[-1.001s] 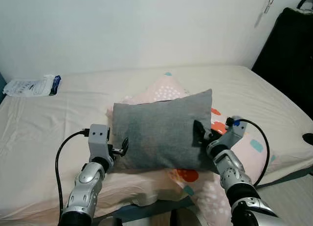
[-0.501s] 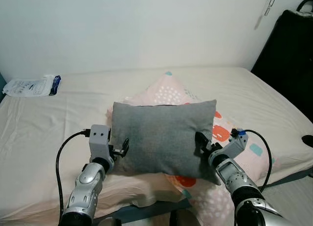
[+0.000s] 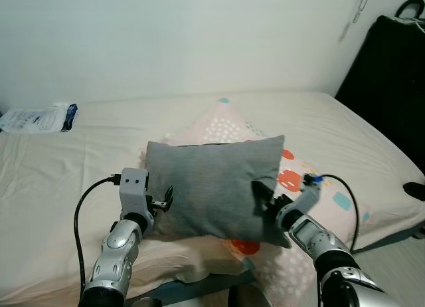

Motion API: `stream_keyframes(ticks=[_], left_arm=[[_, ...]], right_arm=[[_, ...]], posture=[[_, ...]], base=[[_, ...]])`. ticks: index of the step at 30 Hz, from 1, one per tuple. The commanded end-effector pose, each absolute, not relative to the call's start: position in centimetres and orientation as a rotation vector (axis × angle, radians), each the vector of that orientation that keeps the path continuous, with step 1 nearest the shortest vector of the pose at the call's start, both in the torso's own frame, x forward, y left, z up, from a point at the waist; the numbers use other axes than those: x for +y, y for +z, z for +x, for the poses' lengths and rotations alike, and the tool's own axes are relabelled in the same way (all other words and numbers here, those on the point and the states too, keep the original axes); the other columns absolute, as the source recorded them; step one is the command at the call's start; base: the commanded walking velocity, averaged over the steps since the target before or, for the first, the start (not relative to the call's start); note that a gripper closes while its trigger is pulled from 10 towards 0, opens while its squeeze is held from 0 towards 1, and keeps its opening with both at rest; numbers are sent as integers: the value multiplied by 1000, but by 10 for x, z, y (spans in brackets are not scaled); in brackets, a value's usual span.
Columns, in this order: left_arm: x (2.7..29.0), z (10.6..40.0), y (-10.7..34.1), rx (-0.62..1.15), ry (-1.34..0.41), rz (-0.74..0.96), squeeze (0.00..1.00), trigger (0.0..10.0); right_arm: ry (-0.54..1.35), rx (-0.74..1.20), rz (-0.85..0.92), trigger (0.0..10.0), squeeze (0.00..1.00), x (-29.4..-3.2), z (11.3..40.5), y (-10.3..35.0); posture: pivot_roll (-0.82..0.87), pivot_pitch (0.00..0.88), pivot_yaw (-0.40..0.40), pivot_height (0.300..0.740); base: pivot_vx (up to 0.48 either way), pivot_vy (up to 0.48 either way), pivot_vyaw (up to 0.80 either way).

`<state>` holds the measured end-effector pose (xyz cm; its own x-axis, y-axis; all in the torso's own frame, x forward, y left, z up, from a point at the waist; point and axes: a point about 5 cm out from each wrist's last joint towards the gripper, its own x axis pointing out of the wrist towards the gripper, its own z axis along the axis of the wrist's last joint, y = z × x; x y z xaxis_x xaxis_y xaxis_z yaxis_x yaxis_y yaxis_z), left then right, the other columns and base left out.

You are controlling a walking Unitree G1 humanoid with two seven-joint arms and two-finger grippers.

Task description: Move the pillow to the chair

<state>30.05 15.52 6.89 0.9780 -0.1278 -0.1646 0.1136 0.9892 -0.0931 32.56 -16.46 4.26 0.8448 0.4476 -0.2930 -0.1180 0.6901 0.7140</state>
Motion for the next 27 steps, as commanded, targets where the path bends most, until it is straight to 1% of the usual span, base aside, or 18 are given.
stream_keyframes(ticks=[1,2,5,6,7,8,9,10,15,18,22,24,27], left_arm=[[155,301,69,181,-120,-70,0,10000],[154,302,69,186,-124,-70,0,10000],[148,303,66,207,-146,-66,0,10000],[145,304,65,218,-159,-60,0,10000],[145,304,65,218,-159,-60,0,10000],[143,305,63,228,-168,-54,0,10000],[143,305,63,228,-168,-54,0,10000],[142,305,62,233,-172,-50,0,10000],[140,308,63,238,-176,-50,0,10000],[140,309,63,239,-175,-51,0,10000],[140,309,63,240,-174,-51,0,10000],[142,309,63,241,-170,-49,0,10000],[142,309,63,241,-170,-49,0,10000]], right_arm=[[435,574,672,10000,0,-144,318,33],[466,584,628,10000,0,-140,318,34],[498,579,583,10000,0,-134,320,37],[490,570,568,4941,0,-134,322,39],[490,570,568,4941,0,-134,322,39],[473,561,569,1216,0,-136,324,40],[473,561,569,1216,0,-136,324,40],[464,558,574,0,0,-138,325,41],[417,549,570,0,0,-148,326,42],[354,513,571,0,0,-160,329,45],[342,492,584,0,0,-163,330,48],[364,440,627,0,0,-165,333,55],[364,440,627,0,0,-165,333,55]], posture=[[20,0,-97,629],[21,0,-101,629],[22,0,-104,629],[20,0,-106,629],[20,0,-106,629],[16,0,-106,629],[16,0,-106,629],[15,0,-106,629],[6,0,-106,629],[3,0,-106,629],[1,0,-105,629],[1,0,-104,629],[1,0,-104,629]], base=[[0,0,0],[0,0,0],[0,0,0],[0,0,0],[0,0,0],[0,0,0],[0,0,0],[0,0,0],[0,0,0],[0,0,0],[0,0,0],[0,0,0],[0,0,0]])
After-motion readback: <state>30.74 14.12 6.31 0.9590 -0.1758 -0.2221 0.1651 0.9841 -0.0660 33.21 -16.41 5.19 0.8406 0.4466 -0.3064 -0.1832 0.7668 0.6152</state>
